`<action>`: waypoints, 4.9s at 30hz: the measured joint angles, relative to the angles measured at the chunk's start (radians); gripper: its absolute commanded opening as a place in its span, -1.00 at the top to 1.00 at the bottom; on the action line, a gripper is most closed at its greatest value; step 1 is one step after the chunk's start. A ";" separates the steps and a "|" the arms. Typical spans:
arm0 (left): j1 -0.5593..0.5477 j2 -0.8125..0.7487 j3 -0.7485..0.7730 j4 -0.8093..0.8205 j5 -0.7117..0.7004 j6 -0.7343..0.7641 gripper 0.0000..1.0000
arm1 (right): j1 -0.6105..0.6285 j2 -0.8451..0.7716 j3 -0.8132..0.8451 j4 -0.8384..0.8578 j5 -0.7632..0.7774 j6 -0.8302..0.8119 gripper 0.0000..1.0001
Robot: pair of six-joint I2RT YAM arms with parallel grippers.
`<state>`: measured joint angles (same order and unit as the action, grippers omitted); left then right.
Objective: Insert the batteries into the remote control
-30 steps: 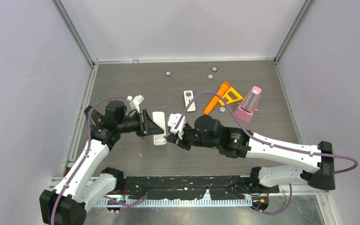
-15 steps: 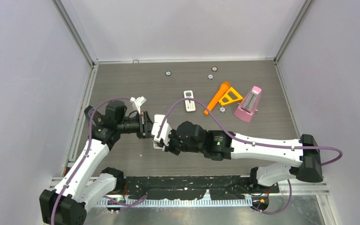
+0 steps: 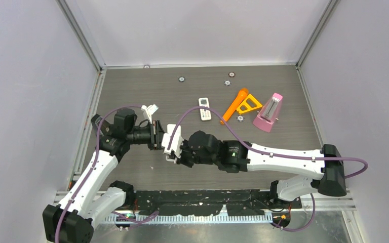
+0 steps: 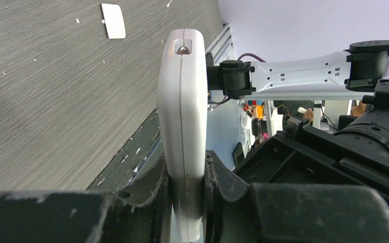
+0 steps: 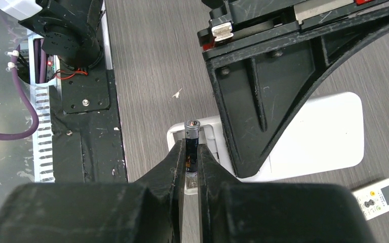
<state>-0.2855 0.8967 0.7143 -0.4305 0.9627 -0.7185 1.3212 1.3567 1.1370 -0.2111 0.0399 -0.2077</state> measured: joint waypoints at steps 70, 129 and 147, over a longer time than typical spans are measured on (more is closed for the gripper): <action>0.005 0.006 -0.002 0.062 0.003 -0.027 1.00 | -0.154 -0.101 -0.009 -0.114 -0.006 0.840 -0.91; 0.021 0.007 -0.089 0.343 0.101 -0.319 1.00 | -0.225 -0.039 -0.233 0.319 -0.240 1.184 0.10; 0.010 0.009 -0.131 0.685 0.192 -0.620 1.00 | -0.223 -0.091 -0.301 0.496 -0.288 1.169 -0.69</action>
<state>-0.2756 0.9058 0.5831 0.2543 1.1542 -1.3380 1.0981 1.2659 0.8356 0.2844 -0.2481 0.9615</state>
